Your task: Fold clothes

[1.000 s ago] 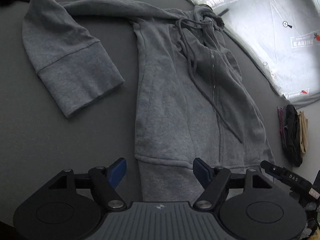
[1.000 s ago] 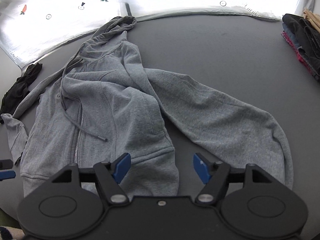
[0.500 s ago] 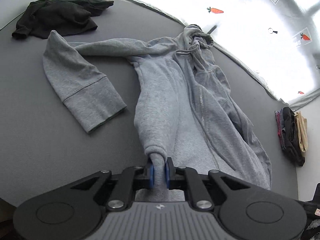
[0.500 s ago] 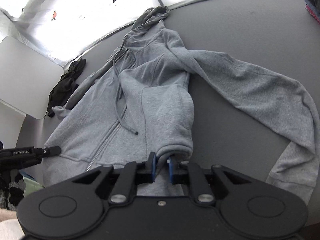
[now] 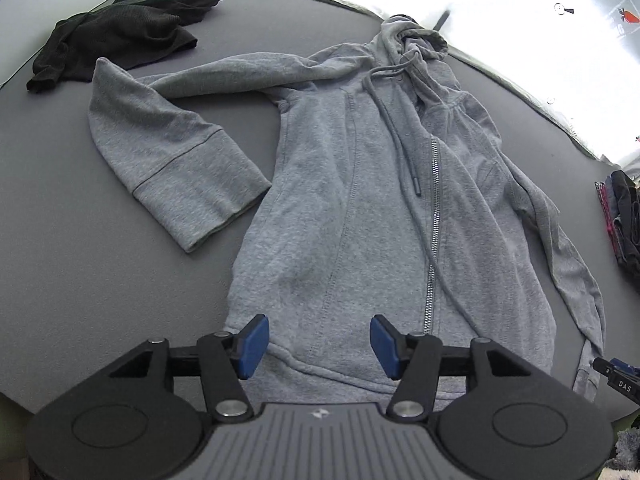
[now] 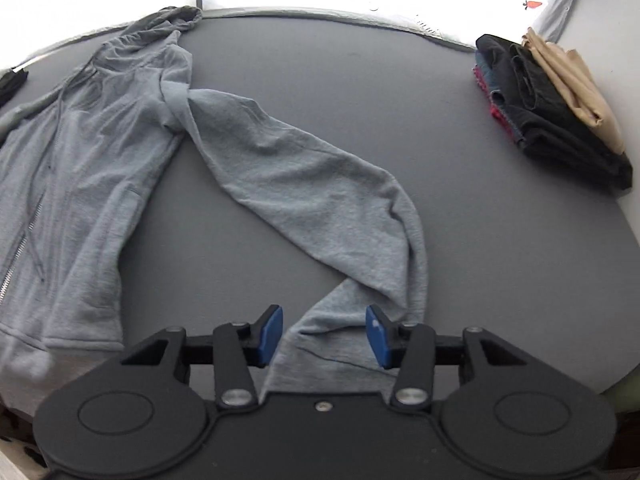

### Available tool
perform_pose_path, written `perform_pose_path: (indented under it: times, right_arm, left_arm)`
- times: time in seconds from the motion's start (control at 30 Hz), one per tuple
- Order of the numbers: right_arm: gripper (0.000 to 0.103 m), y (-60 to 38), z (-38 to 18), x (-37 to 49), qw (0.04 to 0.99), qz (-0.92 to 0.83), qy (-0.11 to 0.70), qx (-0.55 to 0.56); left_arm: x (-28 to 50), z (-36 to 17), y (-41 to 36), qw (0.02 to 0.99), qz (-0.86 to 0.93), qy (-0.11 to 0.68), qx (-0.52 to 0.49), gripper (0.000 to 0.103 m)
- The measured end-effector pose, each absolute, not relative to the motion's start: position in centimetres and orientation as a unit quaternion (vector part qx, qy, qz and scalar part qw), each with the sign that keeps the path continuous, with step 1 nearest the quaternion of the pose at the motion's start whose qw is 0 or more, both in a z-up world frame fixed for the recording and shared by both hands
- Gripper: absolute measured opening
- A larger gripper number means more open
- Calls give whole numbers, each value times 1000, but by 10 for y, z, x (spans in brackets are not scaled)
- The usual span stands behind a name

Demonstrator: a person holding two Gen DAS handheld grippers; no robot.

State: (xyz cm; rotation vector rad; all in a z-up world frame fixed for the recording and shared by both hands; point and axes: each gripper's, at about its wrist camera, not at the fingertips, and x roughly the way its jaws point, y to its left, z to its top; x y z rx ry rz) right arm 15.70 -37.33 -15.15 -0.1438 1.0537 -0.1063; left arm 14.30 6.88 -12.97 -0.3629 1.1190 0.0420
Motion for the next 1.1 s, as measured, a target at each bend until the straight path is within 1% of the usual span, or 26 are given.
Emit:
perform_pose_path:
  times: [0.1,0.17,0.27,0.3,0.33,0.37,0.4,0.43,0.5,0.6,0.63,0.7,0.8,0.87,0.9,0.93,0.97,1.03,1.1]
  right_arm:
    - [46,-392,-161,159,845,-60,531,-20]
    - [48,-397,-164,153,842,-45,537,11]
    - [49,-386,-173,149,835,-23,549,-4]
    - [47,-380,-174,147,835,-14,550,-17]
    - [27,-379,-173,146,835,-10,550,-29]
    - [13,-379,-171,146,834,-6,550,-40]
    - [7,-378,-169,145,834,-3,549,-51]
    - [6,-384,-162,146,837,-2,545,-46]
    - [6,-408,-125,147,861,-20,509,-21]
    - [6,-471,-72,154,889,-100,448,9]
    - [3,-492,-60,159,895,-133,426,8]
    - [3,-533,-48,180,894,-213,394,-24]
    - [7,-566,-54,214,866,-282,402,-94]
    - [13,-567,-53,221,864,-294,396,-105]
    - [25,-563,-51,217,874,-277,390,-90]
    - [48,-556,-52,211,884,-254,386,-73]
    - [53,-546,-55,202,894,-229,380,-58]
    - [53,-522,-68,186,902,-197,380,-59]
    - [53,-493,-87,174,890,-187,407,-84]
  left_arm:
    - [151,-129,57,833,8,526,-169,57]
    - [154,-129,48,836,4,525,-161,57]
    - [159,-129,37,835,-7,529,-153,57]
    - [161,-130,34,834,-9,530,-151,57]
    - [163,-131,31,833,-9,532,-150,57]
    - [165,-131,29,833,-10,533,-149,57]
    - [168,-131,26,833,-11,533,-147,57]
    - [170,-130,23,834,-12,533,-144,57]
    - [174,-128,16,837,-15,530,-136,57]
    - [180,-129,5,837,-18,531,-133,57]
    - [183,-129,1,836,-19,532,-133,57]
    - [188,-131,-6,835,-21,534,-133,57]
    - [195,-131,-19,836,-26,532,-130,58]
    - [197,-129,-27,841,-29,527,-119,59]
    - [198,-128,-30,844,-32,523,-112,59]
    - [198,-127,-33,848,-36,519,-105,60]
    - [198,-127,-36,849,-42,516,-101,63]
    - [201,-130,-40,848,-57,517,-99,64]
    - [204,-133,-46,841,-75,526,-104,64]
